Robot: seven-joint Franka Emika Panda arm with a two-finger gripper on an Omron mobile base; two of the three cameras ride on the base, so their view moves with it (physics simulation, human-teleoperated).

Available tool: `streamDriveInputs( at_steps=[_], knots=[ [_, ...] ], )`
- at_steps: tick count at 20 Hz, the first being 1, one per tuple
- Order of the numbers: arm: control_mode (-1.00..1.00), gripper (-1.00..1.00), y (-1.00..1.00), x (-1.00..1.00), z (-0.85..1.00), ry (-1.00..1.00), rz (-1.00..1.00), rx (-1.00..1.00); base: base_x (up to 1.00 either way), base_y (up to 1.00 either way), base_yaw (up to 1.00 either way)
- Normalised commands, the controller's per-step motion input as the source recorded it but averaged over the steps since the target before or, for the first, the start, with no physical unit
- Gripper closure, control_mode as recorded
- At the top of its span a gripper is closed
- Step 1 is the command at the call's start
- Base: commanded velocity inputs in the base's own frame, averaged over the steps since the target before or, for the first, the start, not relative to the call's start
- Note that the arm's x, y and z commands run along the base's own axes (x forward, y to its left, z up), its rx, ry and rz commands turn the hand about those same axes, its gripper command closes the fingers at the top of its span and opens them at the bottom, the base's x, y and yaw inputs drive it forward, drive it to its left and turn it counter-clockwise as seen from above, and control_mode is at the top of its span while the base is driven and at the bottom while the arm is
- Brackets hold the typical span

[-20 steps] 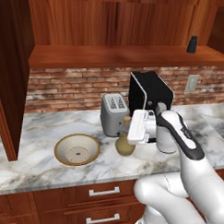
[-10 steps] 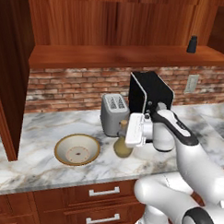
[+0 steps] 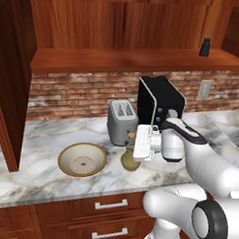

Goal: Retrieve the bottle and the shaker from the cabinet and place them next to the mixing bowl on the counter. Then add garlic from the fridge to the mixing bowl.

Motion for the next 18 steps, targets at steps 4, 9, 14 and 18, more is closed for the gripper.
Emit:
streamDriveInputs(
  at_steps=[4,9,14,18],
  knots=[
    [-1.0,1.0,0.0,0.05,-0.38,-0.02,0.0,0.0,0.0,0.0,0.0],
    [-1.0,1.0,0.0,0.08,-0.38,-0.02,0.0,0.0,0.0,0.0,0.0],
    [-1.0,-1.0,0.01,0.06,-0.38,-0.02,0.0,0.0,0.0,0.0,0.0],
    [-1.0,-1.0,0.01,-0.01,-0.27,-0.06,0.0,0.0,0.0,0.0,0.0]
  ],
)
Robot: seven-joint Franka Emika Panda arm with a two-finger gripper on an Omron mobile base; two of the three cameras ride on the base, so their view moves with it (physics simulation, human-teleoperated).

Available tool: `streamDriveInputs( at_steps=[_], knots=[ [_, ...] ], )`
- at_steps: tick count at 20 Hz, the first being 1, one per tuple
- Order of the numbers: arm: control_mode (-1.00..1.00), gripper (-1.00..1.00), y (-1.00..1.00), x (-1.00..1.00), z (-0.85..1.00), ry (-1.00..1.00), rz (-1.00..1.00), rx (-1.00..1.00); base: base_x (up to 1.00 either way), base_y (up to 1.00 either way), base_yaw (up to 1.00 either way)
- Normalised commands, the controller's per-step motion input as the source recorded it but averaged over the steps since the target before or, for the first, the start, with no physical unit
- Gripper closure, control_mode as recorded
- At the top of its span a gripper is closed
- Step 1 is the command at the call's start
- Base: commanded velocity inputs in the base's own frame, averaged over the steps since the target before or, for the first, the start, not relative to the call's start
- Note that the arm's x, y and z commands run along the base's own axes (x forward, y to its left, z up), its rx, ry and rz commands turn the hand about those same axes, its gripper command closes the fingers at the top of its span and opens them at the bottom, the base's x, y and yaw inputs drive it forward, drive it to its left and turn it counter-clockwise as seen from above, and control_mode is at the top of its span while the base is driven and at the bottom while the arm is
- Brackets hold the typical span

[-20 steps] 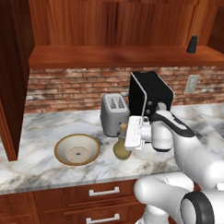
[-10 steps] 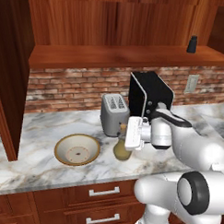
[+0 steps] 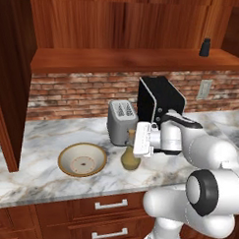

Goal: Retrieve the bottle and the shaker from the cabinet and place them next to the mixing bowl on the counter. Then add garlic from the fridge to the mixing bowl.

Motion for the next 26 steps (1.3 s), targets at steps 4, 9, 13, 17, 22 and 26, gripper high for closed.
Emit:
streamDriveInputs(
  at_steps=[4,9,13,17,22,26],
  knots=[
    [-1.0,-1.0,0.0,-0.03,-0.12,-0.05,0.0,0.0,0.0,0.0,0.0],
    [-1.0,-1.0,0.0,-0.01,-0.02,-0.03,0.0,0.0,0.0,0.0,0.0],
    [-1.0,-1.0,0.0,-0.01,0.0,-0.01,0.0,0.0,0.0,0.0,0.0],
    [-1.0,-1.0,0.0,0.0,0.0,0.0,0.0,0.0,0.0,0.0,0.0],
    [-1.0,-1.0,-0.08,-0.02,0.03,0.0,0.0,0.01,0.0,0.0,0.0],
    [-1.0,-1.0,-0.36,-0.19,0.15,0.0,-0.03,0.06,0.0,0.0,0.0]
  ],
)
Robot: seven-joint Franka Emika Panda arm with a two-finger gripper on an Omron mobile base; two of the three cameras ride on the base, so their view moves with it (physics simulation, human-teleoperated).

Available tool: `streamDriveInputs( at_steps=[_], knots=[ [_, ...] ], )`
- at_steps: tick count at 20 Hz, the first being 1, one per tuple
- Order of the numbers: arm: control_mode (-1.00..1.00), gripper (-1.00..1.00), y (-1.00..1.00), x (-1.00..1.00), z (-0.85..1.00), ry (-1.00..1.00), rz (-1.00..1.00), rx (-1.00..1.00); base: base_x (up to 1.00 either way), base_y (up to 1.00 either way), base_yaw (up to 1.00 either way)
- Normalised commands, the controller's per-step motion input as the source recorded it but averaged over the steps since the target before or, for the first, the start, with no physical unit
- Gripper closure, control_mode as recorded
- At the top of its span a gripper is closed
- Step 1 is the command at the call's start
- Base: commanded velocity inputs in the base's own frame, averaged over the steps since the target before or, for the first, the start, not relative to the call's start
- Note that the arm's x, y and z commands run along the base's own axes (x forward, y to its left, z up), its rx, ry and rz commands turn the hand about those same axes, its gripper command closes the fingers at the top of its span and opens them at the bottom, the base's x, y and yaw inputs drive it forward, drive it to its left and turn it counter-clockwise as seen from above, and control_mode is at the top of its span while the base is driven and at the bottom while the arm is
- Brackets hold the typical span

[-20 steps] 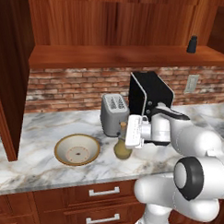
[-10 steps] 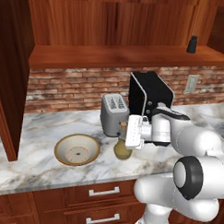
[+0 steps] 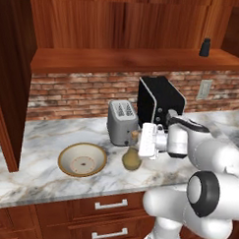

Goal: Retrieve the bottle and the shaker from the cabinet and place them next to the mixing bowl on the counter. Then add garlic from the fridge to the mixing bowl.

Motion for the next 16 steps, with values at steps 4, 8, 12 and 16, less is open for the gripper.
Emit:
streamDriveInputs(
  at_steps=[4,8,12,16],
  knots=[
    [-1.0,-1.0,-0.4,-0.18,0.26,0.0,-0.03,0.08,0.0,0.0,0.0],
    [-1.0,-1.0,-0.18,-0.11,0.43,0.0,0.0,0.08,0.0,0.0,0.0],
    [-1.0,-1.0,-0.01,-0.04,0.69,0.0,0.0,0.05,0.0,0.0,0.0],
    [-1.0,-1.0,0.0,-0.13,0.78,0.03,0.0,0.01,0.0,0.0,0.0]
  ],
)
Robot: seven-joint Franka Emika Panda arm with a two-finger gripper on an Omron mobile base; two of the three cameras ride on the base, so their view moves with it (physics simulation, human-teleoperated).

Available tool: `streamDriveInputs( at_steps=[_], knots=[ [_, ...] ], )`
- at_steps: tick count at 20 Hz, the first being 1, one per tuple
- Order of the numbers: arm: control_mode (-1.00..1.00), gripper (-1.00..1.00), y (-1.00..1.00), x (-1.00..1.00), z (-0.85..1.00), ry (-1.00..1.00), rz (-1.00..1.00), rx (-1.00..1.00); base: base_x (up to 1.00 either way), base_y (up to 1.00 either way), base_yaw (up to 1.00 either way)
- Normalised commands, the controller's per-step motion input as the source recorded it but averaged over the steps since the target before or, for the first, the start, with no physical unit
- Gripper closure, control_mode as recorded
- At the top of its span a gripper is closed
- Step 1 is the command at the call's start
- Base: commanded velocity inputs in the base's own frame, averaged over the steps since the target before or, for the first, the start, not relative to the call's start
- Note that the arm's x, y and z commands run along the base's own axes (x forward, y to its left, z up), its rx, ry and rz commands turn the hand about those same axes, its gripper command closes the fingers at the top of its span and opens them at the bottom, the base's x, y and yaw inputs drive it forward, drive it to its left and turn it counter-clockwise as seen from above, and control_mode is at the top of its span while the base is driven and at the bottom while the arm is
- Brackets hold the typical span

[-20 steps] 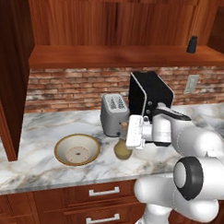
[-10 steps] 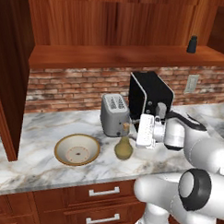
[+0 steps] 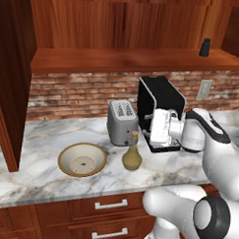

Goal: Retrieve the bottle and the shaker from the cabinet and place them next to the mixing bowl on the counter. Then add garlic from the fridge to the mixing bowl.

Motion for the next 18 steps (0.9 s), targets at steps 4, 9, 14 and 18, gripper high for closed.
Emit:
streamDriveInputs(
  at_steps=[4,9,14,18],
  knots=[
    [-1.0,-1.0,0.0,-0.32,0.58,0.09,-0.02,0.0,0.0,0.0,0.0],
    [-1.0,-1.0,-0.1,-0.48,0.4,0.17,-0.16,0.0,0.0,0.0,0.0],
    [-1.0,-1.0,-0.25,-0.37,0.5,0.23,-0.25,0.0,0.0,0.0,0.0],
    [-1.0,-1.0,-0.27,-0.36,0.6,0.23,-0.23,0.0,0.0,0.0,0.0]
  ],
)
